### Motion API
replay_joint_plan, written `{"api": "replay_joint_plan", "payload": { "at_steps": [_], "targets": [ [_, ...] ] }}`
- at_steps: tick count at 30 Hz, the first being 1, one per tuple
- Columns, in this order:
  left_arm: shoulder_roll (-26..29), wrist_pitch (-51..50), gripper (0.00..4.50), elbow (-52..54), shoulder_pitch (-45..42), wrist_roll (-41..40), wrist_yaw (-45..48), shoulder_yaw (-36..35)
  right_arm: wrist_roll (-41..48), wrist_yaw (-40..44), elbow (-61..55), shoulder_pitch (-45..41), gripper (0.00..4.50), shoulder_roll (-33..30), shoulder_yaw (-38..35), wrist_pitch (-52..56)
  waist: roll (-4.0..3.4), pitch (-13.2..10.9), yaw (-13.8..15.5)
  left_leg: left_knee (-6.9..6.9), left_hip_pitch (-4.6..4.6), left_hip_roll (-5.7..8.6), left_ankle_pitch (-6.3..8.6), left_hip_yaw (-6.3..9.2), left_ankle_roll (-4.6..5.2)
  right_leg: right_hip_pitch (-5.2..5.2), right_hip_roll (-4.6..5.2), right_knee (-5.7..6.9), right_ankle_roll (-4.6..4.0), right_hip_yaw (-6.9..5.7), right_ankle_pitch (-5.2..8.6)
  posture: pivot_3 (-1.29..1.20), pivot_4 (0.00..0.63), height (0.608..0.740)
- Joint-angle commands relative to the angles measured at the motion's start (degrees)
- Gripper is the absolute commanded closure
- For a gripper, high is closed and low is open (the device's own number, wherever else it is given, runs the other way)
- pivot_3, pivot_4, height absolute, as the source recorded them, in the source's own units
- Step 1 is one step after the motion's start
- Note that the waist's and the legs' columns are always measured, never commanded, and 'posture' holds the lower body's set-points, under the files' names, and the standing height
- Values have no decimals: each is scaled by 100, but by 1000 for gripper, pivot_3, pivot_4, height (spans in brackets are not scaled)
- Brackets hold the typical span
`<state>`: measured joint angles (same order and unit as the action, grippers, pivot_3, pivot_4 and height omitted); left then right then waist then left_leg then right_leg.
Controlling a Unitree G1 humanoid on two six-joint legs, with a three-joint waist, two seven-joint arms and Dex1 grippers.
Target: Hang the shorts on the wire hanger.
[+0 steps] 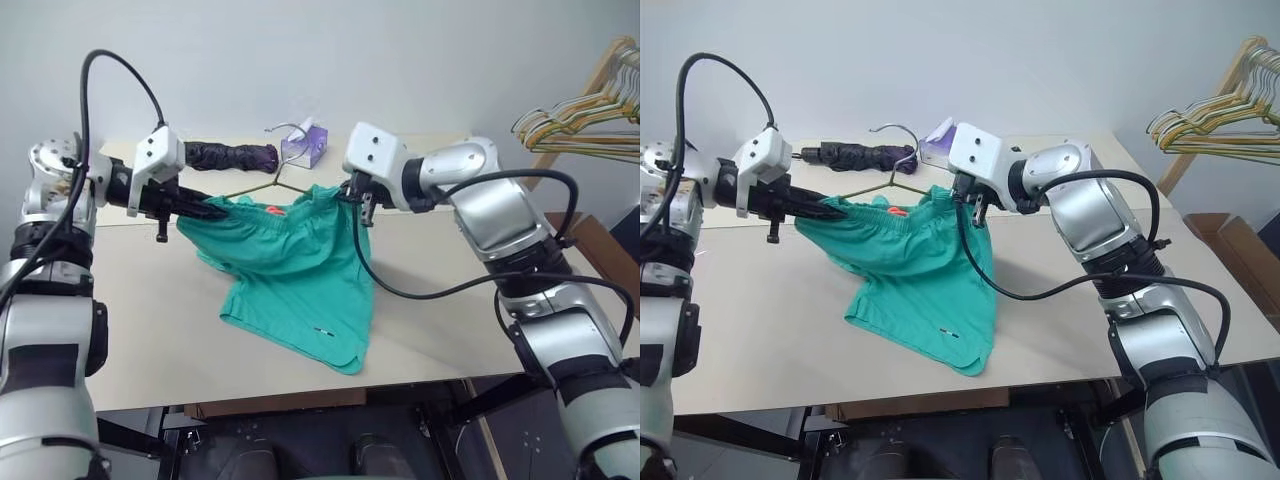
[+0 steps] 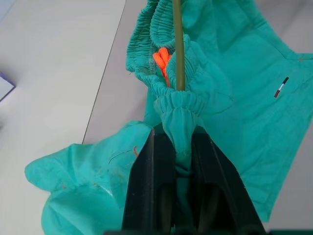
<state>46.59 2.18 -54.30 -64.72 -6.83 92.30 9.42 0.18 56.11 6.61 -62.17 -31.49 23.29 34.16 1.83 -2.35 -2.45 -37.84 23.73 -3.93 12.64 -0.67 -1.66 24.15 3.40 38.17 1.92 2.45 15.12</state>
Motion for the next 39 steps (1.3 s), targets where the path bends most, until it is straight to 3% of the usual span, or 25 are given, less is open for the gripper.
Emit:
{"api": "replay_joint_plan", "payload": {
  "at_steps": [1,6,22,25,33,36,39],
  "targets": [
    [95,-47,4397,263,-115,-81,20,-223,-17,183,54,-12,2722,-105,-161,-423,0,0,0,0,0,0,0,0,0,-1,0,-1,0,0,0,43,0,740],
    [136,-12,4397,330,-85,-113,20,-230,70,430,304,22,1064,-196,-301,-744,0,0,0,0,-1,0,0,0,0,-1,0,-1,0,0,0,44,0,740],
    [547,-262,4397,1075,165,-1136,20,452,711,1507,1671,-276,1064,76,-803,-840,0,0,-1,0,-4,0,0,0,0,-2,0,1,0,2,0,54,0,740],
    [564,-282,4397,1093,159,-1245,20,517,836,1716,1813,-304,1657,162,-882,-859,0,0,2,0,-4,0,0,0,0,-3,0,2,0,1,0,56,0,740],
    [504,-242,4397,1013,93,-1211,20,565,902,1854,1714,-181,4325,174,-933,-881,0,0,5,0,-4,0,0,0,0,-3,0,1,0,1,0,53,0,740],
    [443,-190,4397,861,39,-1057,20,572,885,1834,1670,-142,4425,174,-950,-875,0,0,5,0,-4,0,0,-1,0,-3,0,1,0,1,0,50,0,740],
    [228,-145,3478,549,-85,-873,-12,301,872,1778,1588,-85,4425,155,-962,-832,0,0,4,0,-5,0,0,-1,0,-3,0,1,0,1,0,41,0,740]
  ]
}}
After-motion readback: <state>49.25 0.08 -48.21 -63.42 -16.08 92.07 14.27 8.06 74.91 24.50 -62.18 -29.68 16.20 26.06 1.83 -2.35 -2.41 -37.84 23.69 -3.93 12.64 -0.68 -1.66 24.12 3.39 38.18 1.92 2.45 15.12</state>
